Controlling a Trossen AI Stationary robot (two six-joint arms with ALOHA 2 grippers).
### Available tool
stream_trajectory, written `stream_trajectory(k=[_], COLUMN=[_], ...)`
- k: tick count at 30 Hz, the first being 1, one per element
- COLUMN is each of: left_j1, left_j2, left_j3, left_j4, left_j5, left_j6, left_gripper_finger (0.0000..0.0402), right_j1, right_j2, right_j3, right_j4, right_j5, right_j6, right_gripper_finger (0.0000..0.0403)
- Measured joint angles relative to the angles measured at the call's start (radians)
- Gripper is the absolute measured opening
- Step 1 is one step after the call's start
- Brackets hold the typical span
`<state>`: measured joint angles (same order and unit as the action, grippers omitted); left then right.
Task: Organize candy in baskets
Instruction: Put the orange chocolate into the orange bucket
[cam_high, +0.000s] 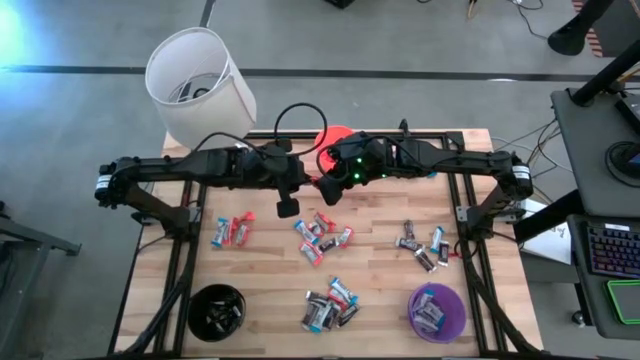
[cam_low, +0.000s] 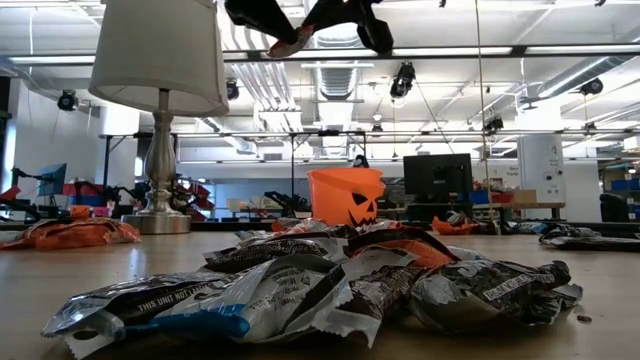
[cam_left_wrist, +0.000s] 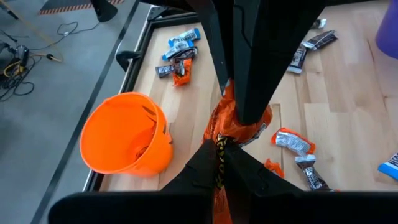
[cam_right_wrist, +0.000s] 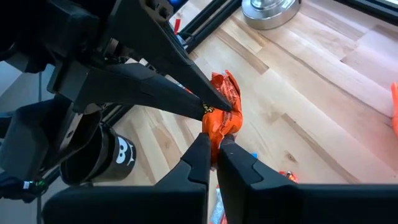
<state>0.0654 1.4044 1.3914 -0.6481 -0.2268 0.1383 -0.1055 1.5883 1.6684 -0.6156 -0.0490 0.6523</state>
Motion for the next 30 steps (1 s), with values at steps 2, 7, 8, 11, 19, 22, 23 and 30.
stream_trajectory(k=[2, 7, 8, 11, 19, 22, 23, 30], left_j1=[0.0, 0.0, 0.0, 0.0, 0.0, 0.0, 0.0, 0.0], left_j2=[0.0, 0.0, 0.0, 0.0, -0.001, -0.009, -0.014, -0.045], left_j3=[0.0, 0.0, 0.0, 0.0, 0.0, 0.0, 0.0, 0.0], left_j4=[-0.003, -0.024, -0.029, -0.051, -0.105, -0.124, -0.131, -0.216], left_j5=[0.0, 0.008, 0.009, 0.012, -0.036, -0.092, -0.102, -0.104], left_j6=[0.0, -0.004, -0.008, -0.015, -0.015, -0.015, -0.014, 0.0], left_gripper_finger=[0.0003, 0.0033, 0.0042, 0.0072, 0.0143, 0.0158, 0.0162, 0.0169], right_j1=[0.0, 0.0, 0.0, 0.0, 0.0, 0.0, 0.0, -0.04], right_j2=[0.0, 0.0, 0.0, 0.0, 0.0, 0.0, 0.0, 0.0], right_j3=[0.0, 0.0, 0.0, -0.001, -0.001, -0.001, -0.001, -0.001], right_j4=[0.0, -0.016, -0.017, -0.017, -0.077, -0.111, -0.116, -0.167], right_j5=[0.0, -0.003, -0.004, -0.004, 0.037, 0.055, 0.062, 0.103], right_j6=[-0.009, -0.014, -0.015, -0.016, -0.017, -0.017, -0.017, -0.027], right_gripper_finger=[0.0009, 0.0009, 0.0009, 0.0009, 0.0009, 0.0009, 0.0009, 0.0009])
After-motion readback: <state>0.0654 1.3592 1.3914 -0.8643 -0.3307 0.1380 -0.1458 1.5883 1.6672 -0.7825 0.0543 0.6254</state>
